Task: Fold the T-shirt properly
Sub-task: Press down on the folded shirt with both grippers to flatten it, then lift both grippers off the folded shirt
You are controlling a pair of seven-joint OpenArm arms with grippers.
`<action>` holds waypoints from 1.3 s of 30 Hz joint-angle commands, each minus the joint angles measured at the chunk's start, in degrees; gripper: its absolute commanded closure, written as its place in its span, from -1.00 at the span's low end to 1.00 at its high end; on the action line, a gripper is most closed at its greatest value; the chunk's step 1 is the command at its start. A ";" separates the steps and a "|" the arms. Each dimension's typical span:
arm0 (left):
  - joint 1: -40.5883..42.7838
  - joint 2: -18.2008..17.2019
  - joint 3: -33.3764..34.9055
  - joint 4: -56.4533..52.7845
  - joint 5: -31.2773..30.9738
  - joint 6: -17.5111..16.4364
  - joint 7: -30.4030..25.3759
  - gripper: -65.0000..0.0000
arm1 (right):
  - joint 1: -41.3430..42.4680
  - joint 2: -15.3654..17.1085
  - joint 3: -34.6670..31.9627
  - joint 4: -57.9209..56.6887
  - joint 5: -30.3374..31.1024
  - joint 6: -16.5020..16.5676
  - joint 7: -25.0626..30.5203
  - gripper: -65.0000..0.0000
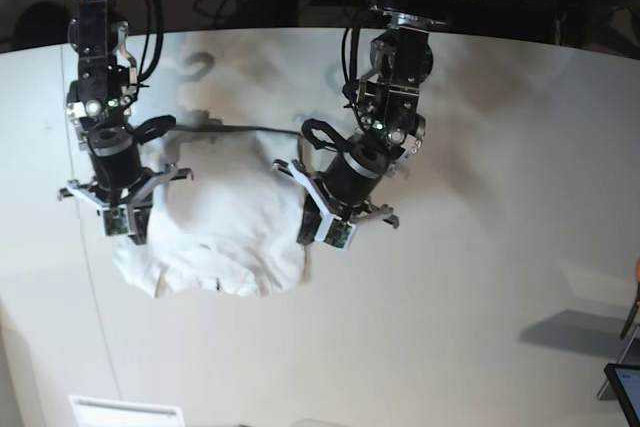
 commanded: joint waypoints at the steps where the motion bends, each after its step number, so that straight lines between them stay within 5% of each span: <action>1: -0.17 0.39 0.96 1.98 -0.75 -0.20 -1.27 1.00 | 0.67 -0.16 0.16 0.82 -0.16 -0.75 1.58 0.95; 8: 4.22 -0.05 -3.79 6.20 -0.22 -0.12 -0.92 1.00 | 0.32 -2.27 0.16 -5.95 -0.16 -0.66 1.76 0.95; 17: 4.40 -5.76 -11.61 6.03 -0.31 -0.12 -0.83 1.00 | 0.58 -3.33 -0.01 -10.61 -0.16 -0.66 2.02 0.95; 27: 5.54 -7.78 -20.49 6.20 -0.31 -0.38 -0.83 1.00 | 0.41 -3.33 -7.84 -14.48 -0.16 -1.19 4.84 0.95; 39: 6.60 -9.01 -21.72 6.11 -0.75 -0.38 -0.83 1.00 | -1.26 -6.05 -9.07 -13.60 -0.33 -1.19 4.84 0.95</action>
